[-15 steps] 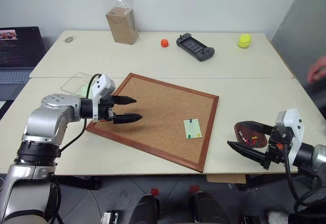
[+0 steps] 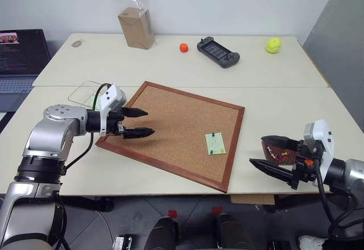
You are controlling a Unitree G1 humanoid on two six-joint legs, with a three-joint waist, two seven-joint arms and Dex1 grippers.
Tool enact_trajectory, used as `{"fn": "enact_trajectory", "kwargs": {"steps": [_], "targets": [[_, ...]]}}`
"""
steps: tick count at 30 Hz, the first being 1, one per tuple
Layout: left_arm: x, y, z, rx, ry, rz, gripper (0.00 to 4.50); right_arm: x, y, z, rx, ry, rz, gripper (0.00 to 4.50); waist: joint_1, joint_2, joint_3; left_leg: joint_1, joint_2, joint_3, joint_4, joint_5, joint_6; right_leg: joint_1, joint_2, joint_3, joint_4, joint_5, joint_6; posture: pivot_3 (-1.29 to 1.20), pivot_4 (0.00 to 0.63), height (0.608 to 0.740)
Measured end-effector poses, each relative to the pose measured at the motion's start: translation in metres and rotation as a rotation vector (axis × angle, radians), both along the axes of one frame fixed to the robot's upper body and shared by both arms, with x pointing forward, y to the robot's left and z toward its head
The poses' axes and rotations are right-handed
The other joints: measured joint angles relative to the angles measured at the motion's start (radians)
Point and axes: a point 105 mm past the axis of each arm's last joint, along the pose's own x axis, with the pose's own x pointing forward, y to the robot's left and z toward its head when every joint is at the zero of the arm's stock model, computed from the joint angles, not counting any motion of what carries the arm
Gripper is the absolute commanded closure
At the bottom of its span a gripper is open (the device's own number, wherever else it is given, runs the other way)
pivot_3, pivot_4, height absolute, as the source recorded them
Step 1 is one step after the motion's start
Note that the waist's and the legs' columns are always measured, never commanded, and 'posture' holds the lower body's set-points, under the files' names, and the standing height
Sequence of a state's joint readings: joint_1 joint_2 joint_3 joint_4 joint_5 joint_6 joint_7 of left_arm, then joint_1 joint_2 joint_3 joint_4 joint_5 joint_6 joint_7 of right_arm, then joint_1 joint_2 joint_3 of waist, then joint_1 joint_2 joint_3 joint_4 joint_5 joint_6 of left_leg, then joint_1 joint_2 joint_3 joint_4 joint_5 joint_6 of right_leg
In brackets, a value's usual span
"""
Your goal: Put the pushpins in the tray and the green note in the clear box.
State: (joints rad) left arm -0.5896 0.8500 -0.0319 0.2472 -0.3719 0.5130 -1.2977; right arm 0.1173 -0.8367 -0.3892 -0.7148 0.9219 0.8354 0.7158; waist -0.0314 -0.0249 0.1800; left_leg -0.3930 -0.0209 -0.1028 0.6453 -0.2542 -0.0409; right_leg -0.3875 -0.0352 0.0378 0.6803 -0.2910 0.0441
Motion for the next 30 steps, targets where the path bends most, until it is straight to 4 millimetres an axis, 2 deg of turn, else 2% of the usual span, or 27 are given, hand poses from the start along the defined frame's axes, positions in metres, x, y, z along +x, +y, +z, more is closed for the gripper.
{"fn": "enact_trajectory", "kwargs": {"steps": [9, 15, 17, 18, 20, 26, 30], "targets": [[0.002, 0.012, 0.006, -0.004, -0.009, 0.043, 0.02, 0.000, 0.000, 0.000, 0.003, 0.000, -0.001, 0.00, 0.000, 0.000, 0.000, 0.000, 0.000, -0.001, 0.000, 0.000, 0.000, 0.000, 0.000, 0.000, 0.000, 0.000, 0.000, 0.00, 0.150, 0.740], [0.003, 0.010, 0.008, -0.008, -0.019, 0.048, 0.02, 0.000, 0.003, -0.002, 0.008, 0.010, 0.012, 0.00, 0.000, 0.000, 0.000, 0.000, 0.000, -0.001, 0.000, 0.000, 0.000, 0.000, 0.000, 0.000, 0.000, 0.000, 0.000, 0.00, 0.150, 0.740], [0.005, 0.001, 0.011, -0.033, -0.052, 0.044, 0.37, 0.003, 0.007, -0.001, 0.021, -0.006, 0.018, 0.00, 0.001, 0.000, 0.000, 0.000, 0.000, -0.002, 0.000, 0.000, 0.000, 0.000, 0.000, 0.000, 0.000, 0.000, 0.000, 0.00, 0.150, 0.740], [0.006, -0.003, 0.011, -0.044, -0.063, 0.038, 0.40, 0.004, 0.009, 0.000, 0.023, -0.016, 0.021, 0.00, 0.001, 0.000, 0.000, 0.000, 0.000, -0.001, 0.000, 0.000, 0.000, 0.000, 0.000, 0.000, 0.000, 0.000, 0.000, 0.00, 0.150, 0.740], [0.009, -0.016, 0.010, -0.080, -0.087, 0.029, 0.92, 0.007, 0.016, -0.002, 0.018, -0.031, 0.032, 0.00, 0.001, 0.000, 0.000, 0.000, 0.000, -0.002, 0.001, 0.000, 0.000, 0.000, 0.000, 0.000, 0.000, 0.000, 0.000, 0.00, 0.150, 0.740], [0.010, -0.036, 0.006, -0.113, -0.132, -0.018, 2.11, 0.019, 0.035, -0.007, 0.023, -0.076, 0.062, 0.00, -0.002, 0.000, 0.000, 0.000, 0.000, -0.002, 0.001, 0.000, 0.000, -0.001, 0.000, 0.000, 0.001, 0.000, 0.000, 0.00, 0.150, 0.740], [0.011, -0.047, 0.000, -0.128, -0.130, -0.048, 2.91, 0.030, 0.040, -0.013, -0.005, -0.102, 0.055, 0.00, 0.000, 0.000, 0.000, 0.000, -0.001, -0.002, 0.001, 0.000, 0.000, -0.001, 0.000, 0.000, 0.000, 0.000, 0.000, 0.00, 0.150, 0.740]]}}
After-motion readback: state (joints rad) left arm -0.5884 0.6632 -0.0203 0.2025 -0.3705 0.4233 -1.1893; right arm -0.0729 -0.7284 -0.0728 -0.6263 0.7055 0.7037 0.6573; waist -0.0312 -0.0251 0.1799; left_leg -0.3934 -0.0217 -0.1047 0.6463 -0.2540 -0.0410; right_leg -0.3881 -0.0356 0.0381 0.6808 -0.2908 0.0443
